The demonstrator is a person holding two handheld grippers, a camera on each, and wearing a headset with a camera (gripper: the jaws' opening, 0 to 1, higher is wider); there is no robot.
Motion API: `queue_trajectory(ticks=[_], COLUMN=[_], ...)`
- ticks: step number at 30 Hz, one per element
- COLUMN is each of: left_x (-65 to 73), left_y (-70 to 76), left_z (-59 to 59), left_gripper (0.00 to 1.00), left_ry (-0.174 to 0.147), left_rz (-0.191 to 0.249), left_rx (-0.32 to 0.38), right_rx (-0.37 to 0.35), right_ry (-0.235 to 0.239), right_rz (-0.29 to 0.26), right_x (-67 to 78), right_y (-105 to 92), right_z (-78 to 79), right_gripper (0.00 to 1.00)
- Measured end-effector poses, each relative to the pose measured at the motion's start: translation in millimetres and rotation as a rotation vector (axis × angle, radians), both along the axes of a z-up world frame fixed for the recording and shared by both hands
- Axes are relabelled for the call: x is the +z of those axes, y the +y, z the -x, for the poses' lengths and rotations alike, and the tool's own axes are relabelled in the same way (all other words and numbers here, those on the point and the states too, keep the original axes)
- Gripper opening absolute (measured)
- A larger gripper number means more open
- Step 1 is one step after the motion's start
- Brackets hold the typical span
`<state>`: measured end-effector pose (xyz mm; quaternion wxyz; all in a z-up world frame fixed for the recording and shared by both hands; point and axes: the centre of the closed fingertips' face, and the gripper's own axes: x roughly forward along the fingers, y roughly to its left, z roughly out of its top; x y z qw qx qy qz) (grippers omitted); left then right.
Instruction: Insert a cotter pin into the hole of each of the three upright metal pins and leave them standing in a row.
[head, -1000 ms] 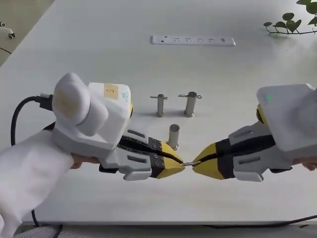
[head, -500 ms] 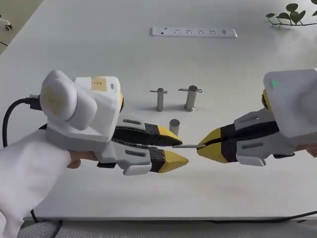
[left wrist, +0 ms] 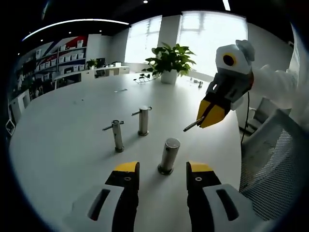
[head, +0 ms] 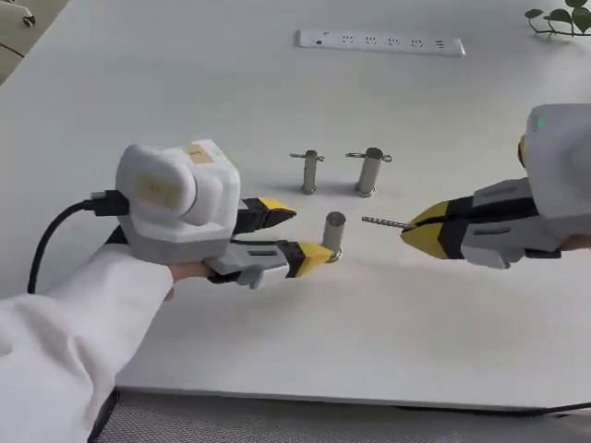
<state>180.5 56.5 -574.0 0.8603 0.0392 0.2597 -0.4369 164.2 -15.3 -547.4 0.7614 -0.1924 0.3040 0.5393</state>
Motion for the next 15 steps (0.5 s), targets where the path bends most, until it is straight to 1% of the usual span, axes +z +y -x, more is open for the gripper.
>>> queue_trajectory(ticks=[2,3,5,6,7,10,12,14,15], left_x=[-3.3,-6.9,-12.3,-15.4,-16.6,-18.3,-20.8,-24.6,-25.5], left_y=[-4.8,-8.2,-12.0,-13.7,-15.0,-19.4,-21.9,-22.4,-21.9], left_z=[-0.6,0.1,0.0,-0.8,-1.4,-3.4,-4.6,-4.6,-4.4], left_gripper=[0.38,0.37,0.37,0.36,0.35,0.29,0.23,0.19,0.16], left_ry=[0.008,0.015,0.020,0.018,0.017,0.018,0.029,0.038,0.037], left_rz=[0.003,-0.005,-0.017,-0.028,-0.028,-0.008,0.003,-0.003,-0.008], left_rx=[0.000,-0.008,-0.017,-0.020,-0.020,-0.023,-0.021,-0.023,-0.022], right_rx=[0.001,0.004,0.016,0.022,0.031,0.047,0.056,0.062,0.065], right_ry=[0.011,0.015,0.024,0.026,0.028,0.031,0.032,0.027,0.028], right_rz=[0.003,0.004,0.008,0.013,0.020,0.026,0.027,0.034,0.037], right_x=[-2.7,-3.9,-6.2,-7.3,-8.7,-9.9,-10.0,-10.4,-10.7], right_y=[0.6,1.3,3.1,3.8,4.8,7.4,9.8,11.3,11.7], right_z=[-1.0,-0.8,0.3,0.8,1.3,1.7,1.2,-0.2,-0.5], right_gripper=[0.00,0.00,0.00,0.00,0.00,0.00,0.00,0.00,0.00])
